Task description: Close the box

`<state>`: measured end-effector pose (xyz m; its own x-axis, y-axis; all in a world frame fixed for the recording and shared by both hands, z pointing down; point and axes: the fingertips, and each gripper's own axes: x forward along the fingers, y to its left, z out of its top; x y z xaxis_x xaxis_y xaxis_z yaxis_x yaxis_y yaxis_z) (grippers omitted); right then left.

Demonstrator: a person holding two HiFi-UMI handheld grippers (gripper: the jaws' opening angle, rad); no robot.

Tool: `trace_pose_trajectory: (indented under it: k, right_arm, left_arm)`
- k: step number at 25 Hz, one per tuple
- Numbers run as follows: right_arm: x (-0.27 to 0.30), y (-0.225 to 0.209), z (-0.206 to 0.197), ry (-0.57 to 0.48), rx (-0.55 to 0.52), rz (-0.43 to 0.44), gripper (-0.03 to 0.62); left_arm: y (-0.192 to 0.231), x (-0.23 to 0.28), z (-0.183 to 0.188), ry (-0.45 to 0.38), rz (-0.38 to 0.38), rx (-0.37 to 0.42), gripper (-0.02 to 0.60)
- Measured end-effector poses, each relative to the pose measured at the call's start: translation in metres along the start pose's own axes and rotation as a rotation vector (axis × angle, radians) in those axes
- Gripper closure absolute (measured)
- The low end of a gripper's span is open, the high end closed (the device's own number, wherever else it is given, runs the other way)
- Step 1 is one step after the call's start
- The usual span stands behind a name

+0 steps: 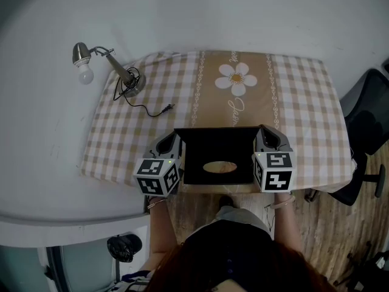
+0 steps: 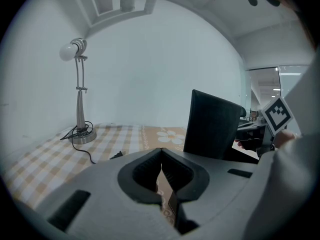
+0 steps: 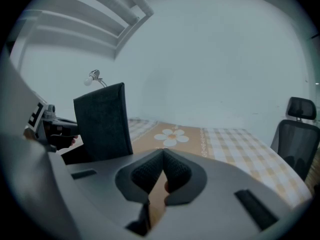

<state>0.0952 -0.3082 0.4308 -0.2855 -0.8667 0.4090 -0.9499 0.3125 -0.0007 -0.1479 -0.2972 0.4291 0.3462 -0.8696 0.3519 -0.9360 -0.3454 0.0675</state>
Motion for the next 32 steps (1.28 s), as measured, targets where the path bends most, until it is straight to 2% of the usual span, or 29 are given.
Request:
trace_pose_trajectory:
  k: [13, 32]
  right_arm:
    - [-0.011, 0.002, -0.008, -0.004, 0.030, -0.026, 0.577]
    - [-0.021, 0.006, -0.023, 0.018, 0.095, -0.048, 0.577]
  left_arm:
    - [-0.004, -0.011, -0.007, -0.022, 0.025, -0.016, 0.555]
    - [-0.008, -0.021, -0.019, -0.009, 0.039, -0.031, 0.555]
